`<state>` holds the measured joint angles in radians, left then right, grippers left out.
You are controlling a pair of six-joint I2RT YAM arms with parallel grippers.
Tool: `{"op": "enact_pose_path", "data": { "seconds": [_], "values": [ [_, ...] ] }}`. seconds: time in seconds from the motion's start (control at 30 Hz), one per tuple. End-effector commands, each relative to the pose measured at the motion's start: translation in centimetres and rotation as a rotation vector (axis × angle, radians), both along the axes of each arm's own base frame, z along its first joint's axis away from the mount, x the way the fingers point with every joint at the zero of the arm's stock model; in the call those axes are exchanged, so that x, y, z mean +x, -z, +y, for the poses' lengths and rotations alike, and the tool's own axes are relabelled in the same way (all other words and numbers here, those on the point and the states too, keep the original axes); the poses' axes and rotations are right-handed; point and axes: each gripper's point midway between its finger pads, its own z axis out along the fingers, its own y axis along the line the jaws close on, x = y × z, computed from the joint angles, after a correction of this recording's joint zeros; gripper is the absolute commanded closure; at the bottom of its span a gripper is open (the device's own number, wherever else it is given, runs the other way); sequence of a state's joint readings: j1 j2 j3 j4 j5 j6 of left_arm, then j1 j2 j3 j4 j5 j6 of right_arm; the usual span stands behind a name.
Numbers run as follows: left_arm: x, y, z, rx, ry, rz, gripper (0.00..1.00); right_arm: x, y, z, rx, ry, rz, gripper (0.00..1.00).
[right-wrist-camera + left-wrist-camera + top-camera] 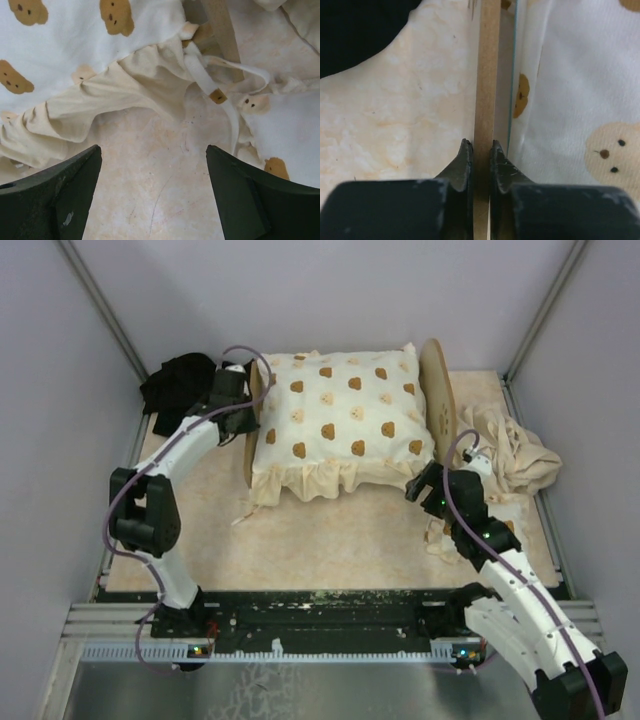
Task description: Set up the pet bed
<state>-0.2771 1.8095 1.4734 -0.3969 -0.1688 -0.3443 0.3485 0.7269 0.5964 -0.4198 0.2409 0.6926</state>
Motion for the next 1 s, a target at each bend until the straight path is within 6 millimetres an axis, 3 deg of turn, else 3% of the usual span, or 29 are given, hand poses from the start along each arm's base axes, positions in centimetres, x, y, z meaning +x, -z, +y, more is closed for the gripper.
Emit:
{"op": "enact_pose_path", "data": {
  "seconds": [0.0, 0.1, 0.3, 0.4, 0.57, 0.63, 0.8, 0.97],
  "values": [
    [-2.4, -1.4, 0.4, -0.061, -0.071, 0.02, 1.0, 0.0, -3.4, 0.6, 0.032, -0.039, -0.077, 0.16],
    [-4.7, -2.4, 1.1, -0.109, -0.127, 0.001, 1.0, -0.7, -2.8, 2.5, 0.044, -0.17, -0.05, 0.29],
    [-9.5, -2.9, 4.6, -0.14, -0.345, -0.027, 1.0, -1.1, 1.2, 2.3, 0.031, -0.156, 0.042, 0.44],
    [-11.9, -2.0, 6.1, -0.144, -0.449, -0.007, 1.0, -0.4, 1.2, 2.7, 0.04, -0.165, 0.015, 0.61],
    [-15.6, -1.1, 8.2, -0.127, -0.601, 0.067, 1.0, 1.2, 0.5, 5.4, 0.112, -0.273, -0.062, 0.87],
    [-16.9, -1.0, 8.7, -0.128, -0.649, 0.091, 1.0, 2.3, 0.8, 5.6, 0.104, -0.257, -0.061, 0.9],
    [-18.0, -1.4, 7.2, -0.249, -0.594, 0.071, 1.0, 5.2, 0.8, 6.3, 0.062, -0.248, -0.094, 0.91],
    [-18.8, -2.2, 4.5, -0.361, -0.441, 0.065, 0.7, 8.5, 0.0, 7.7, 0.032, -0.294, -0.188, 0.9]
  ]
}}
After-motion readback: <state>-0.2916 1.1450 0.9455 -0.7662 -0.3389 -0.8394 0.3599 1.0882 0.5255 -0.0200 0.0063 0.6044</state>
